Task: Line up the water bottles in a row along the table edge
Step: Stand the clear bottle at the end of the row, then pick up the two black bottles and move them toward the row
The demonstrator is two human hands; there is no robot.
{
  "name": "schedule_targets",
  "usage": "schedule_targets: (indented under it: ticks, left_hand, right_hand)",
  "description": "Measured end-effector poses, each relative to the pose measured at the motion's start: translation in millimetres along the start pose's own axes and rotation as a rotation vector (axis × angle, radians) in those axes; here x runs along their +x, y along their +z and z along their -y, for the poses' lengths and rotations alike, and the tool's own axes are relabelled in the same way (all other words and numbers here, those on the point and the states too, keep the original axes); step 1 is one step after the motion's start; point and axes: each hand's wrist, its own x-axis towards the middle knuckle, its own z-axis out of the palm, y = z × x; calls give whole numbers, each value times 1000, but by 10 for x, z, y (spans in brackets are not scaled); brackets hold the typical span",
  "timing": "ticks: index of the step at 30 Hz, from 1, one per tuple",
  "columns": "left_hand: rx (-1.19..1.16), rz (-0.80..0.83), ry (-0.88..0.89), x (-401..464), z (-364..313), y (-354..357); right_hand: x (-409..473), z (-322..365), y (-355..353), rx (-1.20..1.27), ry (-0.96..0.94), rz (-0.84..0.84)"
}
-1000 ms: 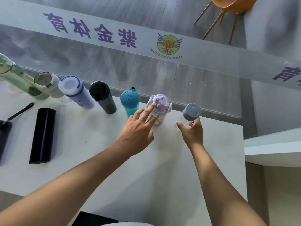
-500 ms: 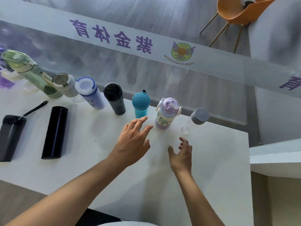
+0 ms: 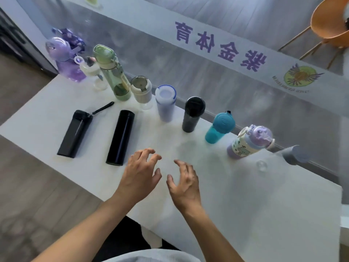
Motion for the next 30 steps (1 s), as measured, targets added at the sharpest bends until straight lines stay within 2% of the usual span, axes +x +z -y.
schedule_targets:
  ticks: [8, 16, 30]
  left_hand:
    - [-32, -37, -72, -108, 1376, -322]
    - [-13, -3, -115, -32, 2590, -602]
    - [15, 99, -322, 878, 3334, -601]
  right_hand:
    - [190, 946, 798, -3, 37, 123]
    - [430, 1721, 1402, 55, 116, 135]
    - [1540, 1981, 1561, -113, 193, 92]
